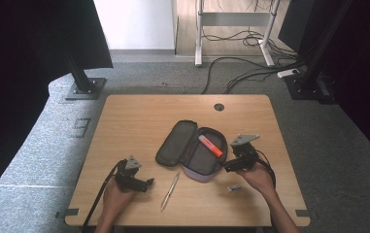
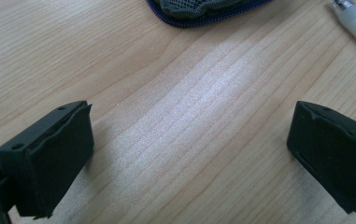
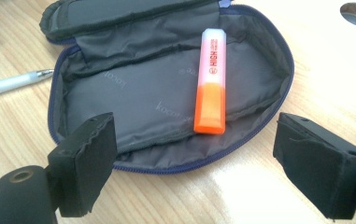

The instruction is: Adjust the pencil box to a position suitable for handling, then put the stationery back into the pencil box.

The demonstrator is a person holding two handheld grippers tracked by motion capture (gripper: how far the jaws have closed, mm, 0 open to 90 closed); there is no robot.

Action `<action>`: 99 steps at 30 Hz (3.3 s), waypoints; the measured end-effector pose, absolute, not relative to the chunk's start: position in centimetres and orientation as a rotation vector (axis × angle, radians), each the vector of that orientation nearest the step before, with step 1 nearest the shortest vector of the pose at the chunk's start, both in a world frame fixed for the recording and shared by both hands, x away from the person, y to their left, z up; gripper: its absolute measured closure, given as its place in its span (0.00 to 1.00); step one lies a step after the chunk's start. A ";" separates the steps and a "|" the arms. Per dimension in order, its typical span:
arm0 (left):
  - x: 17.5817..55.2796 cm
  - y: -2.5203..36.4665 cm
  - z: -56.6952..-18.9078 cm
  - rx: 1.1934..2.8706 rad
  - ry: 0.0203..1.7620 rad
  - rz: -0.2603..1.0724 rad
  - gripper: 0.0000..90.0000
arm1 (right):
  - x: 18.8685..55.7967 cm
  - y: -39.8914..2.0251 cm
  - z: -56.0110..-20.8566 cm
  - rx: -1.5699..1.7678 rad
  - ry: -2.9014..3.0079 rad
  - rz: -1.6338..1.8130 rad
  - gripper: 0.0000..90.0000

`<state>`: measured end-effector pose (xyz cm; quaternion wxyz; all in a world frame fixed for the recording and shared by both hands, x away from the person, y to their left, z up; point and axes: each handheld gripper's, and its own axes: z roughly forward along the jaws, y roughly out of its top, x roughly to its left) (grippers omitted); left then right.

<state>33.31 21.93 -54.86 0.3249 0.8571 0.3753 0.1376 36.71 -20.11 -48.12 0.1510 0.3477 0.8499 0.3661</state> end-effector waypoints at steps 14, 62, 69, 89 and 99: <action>33.3 21.9 -54.9 2.246 0.985 0.361 0.01 | 35.3 -21.0 -48.4 0.996 2.455 1.077 0.14; 33.3 21.9 -54.9 2.245 0.988 0.363 0.01 | 29.6 -23.5 -52.8 1.000 2.501 1.096 0.31; 33.3 21.9 -54.9 2.245 0.987 0.362 0.01 | 29.3 -23.5 -53.4 0.980 2.518 1.099 0.40; 33.3 21.9 -54.9 2.245 0.987 0.362 0.01 | 29.6 -23.1 -54.1 0.944 2.554 1.014 0.69; 33.3 21.9 -54.9 2.245 0.987 0.362 0.01 | 29.8 -23.2 -54.0 0.996 2.537 1.008 0.80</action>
